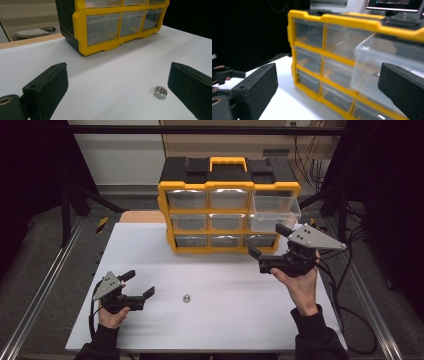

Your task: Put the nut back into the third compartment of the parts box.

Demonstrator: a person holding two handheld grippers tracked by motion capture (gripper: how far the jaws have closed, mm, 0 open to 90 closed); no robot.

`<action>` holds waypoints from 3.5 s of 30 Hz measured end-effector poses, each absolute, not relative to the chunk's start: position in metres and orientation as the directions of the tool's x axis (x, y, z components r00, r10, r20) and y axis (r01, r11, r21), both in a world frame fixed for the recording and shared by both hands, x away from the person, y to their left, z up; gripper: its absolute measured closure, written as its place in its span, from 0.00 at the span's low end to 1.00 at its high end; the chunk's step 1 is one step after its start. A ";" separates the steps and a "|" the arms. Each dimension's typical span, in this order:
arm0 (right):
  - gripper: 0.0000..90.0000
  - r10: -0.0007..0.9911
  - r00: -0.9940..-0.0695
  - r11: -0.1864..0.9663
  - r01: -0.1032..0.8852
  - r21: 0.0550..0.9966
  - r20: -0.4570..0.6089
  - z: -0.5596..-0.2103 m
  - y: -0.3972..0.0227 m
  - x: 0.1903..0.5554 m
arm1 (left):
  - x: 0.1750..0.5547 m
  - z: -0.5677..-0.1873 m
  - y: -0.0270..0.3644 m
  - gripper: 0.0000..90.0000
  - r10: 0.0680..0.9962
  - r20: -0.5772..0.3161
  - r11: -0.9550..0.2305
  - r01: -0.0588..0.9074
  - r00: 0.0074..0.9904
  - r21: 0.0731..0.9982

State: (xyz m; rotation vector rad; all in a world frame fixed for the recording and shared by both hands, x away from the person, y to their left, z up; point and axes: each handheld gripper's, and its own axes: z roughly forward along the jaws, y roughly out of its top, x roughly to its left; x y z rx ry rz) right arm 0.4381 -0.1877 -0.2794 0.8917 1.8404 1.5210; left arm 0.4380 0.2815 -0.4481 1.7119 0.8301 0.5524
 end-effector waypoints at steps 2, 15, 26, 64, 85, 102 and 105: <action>0.03 0.788 -0.615 0.127 0.142 0.982 -0.013 -0.287 -0.184 0.437 | 0.438 -0.448 0.281 0.03 0.762 -0.046 -0.155 0.251 0.646 0.955; 0.04 0.754 -0.656 0.144 0.215 0.966 0.034 -0.330 -0.154 0.441 | 0.438 -0.448 0.282 0.03 0.761 -0.045 -0.156 0.249 0.647 0.956; 0.04 0.719 -0.693 0.203 0.283 0.937 0.053 -0.365 -0.118 0.450 | 0.439 -0.448 0.282 0.03 0.762 -0.048 -0.153 0.251 0.645 0.956; 0.19 0.605 -0.790 0.445 0.443 0.778 0.103 -0.476 -0.011 0.477 | 0.438 -0.449 0.281 0.03 0.761 -0.042 -0.161 0.252 0.647 0.954; 0.73 0.536 -0.835 0.521 0.443 0.730 0.125 -0.488 -0.001 0.476 | 0.438 -0.448 0.281 0.03 0.764 -0.040 -0.162 0.252 0.644 0.954; 0.78 0.526 -0.838 0.521 0.452 0.724 0.145 -0.482 -0.004 0.478 | 0.438 -0.448 0.281 0.04 0.765 -0.043 -0.159 0.253 0.642 0.954; 0.78 0.518 -0.843 0.518 0.442 0.733 0.143 -0.474 -0.008 0.478 | 0.438 -0.448 0.281 0.04 0.765 -0.042 -0.159 0.252 0.643 0.954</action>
